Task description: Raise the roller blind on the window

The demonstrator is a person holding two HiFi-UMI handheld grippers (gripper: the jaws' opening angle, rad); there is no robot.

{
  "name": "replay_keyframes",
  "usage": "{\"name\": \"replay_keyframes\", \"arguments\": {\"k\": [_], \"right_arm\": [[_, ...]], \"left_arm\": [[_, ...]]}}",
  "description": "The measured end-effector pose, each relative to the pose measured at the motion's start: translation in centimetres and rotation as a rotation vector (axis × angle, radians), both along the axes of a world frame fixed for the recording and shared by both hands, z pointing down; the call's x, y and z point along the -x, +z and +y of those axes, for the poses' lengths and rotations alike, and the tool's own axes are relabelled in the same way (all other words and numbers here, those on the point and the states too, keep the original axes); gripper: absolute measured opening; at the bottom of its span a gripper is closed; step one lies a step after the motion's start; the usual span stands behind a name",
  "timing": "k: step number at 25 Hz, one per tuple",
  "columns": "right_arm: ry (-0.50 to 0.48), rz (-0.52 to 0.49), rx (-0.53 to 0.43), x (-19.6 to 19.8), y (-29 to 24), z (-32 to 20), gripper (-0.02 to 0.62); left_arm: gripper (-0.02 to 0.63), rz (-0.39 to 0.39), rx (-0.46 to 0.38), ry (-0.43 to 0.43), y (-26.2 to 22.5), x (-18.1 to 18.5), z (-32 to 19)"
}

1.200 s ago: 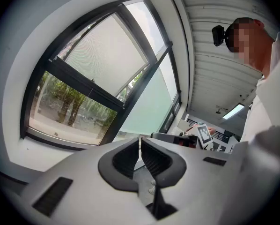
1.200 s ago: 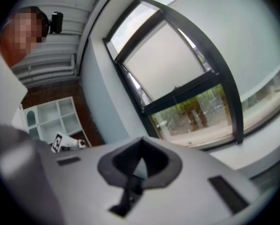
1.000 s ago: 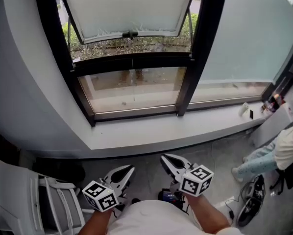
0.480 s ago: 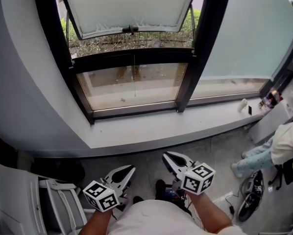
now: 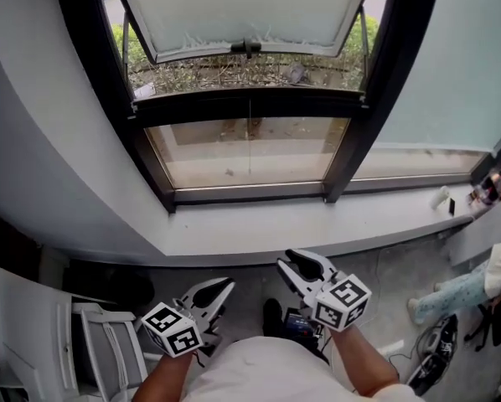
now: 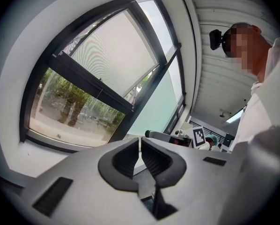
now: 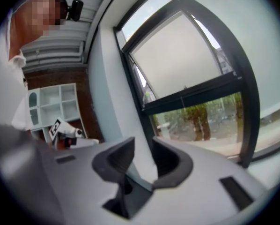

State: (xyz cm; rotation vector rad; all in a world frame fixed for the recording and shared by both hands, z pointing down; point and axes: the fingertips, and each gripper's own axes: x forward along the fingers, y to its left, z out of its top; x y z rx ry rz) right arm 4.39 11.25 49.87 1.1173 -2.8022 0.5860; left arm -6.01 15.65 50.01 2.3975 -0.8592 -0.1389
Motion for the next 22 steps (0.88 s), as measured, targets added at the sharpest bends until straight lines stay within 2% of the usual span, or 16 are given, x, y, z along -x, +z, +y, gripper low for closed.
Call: {"name": "replay_keyframes", "arguments": {"k": [11, 17, 22], "right_arm": [[-0.144, 0.040, -0.040, -3.2, -0.1, -11.4, 0.146], [-0.144, 0.085, -0.052, -2.9, 0.7, -15.6, 0.145], [-0.114, 0.112, -0.013, -1.6, 2.0, -18.0, 0.144]], "left_arm": [[0.040, -0.067, 0.005, -0.124, -0.3, -3.1, -10.4], [0.040, -0.107, 0.015, -0.159, 0.4, -2.3, -14.2], [0.040, -0.098, 0.014, -0.130, 0.8, -1.2, -17.2]]}}
